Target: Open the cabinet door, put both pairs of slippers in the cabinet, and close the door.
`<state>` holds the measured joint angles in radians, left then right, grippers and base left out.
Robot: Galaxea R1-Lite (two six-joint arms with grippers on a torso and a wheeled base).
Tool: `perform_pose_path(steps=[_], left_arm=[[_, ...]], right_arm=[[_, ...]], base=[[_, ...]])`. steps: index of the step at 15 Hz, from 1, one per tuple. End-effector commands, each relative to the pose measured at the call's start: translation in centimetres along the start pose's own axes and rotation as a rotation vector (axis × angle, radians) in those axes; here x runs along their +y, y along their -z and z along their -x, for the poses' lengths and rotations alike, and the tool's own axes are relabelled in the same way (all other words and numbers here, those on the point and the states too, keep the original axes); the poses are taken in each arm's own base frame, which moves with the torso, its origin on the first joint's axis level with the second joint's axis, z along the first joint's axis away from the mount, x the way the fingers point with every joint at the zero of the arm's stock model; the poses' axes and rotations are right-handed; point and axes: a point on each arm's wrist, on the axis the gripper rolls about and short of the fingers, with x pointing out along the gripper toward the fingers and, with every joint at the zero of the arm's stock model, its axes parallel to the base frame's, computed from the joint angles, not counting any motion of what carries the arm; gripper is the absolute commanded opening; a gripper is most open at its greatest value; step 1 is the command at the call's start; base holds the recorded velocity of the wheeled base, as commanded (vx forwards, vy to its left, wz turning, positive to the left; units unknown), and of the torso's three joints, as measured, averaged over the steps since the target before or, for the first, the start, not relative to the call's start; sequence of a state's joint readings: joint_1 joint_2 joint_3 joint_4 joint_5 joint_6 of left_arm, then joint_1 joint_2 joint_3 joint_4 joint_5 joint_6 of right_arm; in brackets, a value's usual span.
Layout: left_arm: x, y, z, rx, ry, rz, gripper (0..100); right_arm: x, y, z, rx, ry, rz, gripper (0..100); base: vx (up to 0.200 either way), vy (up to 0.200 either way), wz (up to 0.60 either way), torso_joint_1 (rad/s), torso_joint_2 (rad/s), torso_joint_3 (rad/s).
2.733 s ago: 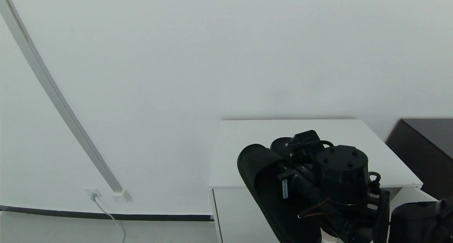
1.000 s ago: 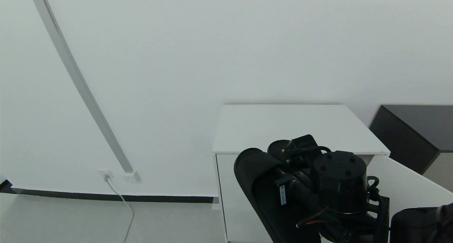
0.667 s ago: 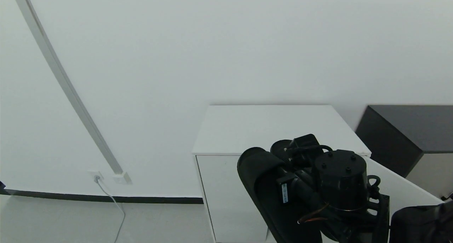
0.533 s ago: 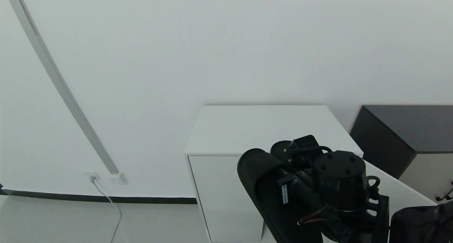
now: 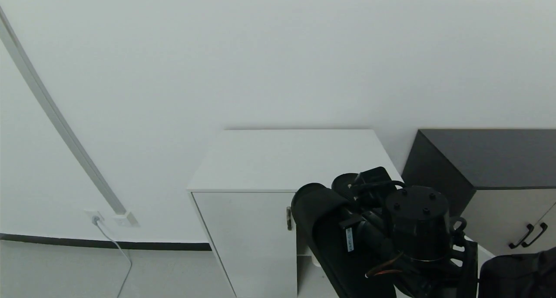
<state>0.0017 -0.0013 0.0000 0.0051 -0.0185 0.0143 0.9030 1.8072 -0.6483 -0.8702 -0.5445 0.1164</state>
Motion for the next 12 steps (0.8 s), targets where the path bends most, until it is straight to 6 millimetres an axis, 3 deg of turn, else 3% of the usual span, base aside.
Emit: perform_pose_path(steps=[1, 12], left_arm=[[0.0, 0.01, -0.01, 0.002, 0.0, 0.0, 0], [0.0, 0.01, -0.01, 0.002, 0.0, 0.002, 0]], right_arm=[[0.02, 0.23, -0.04, 0.008, 0.0, 0.005, 0], [-0.15, 0.51, 0.0, 0.009, 0.004, 0.005, 0]], base=[[0.0, 0.0, 0.0, 0.0, 0.0, 0.0], [0.0, 0.0, 0.0, 0.0, 0.0, 0.0]])
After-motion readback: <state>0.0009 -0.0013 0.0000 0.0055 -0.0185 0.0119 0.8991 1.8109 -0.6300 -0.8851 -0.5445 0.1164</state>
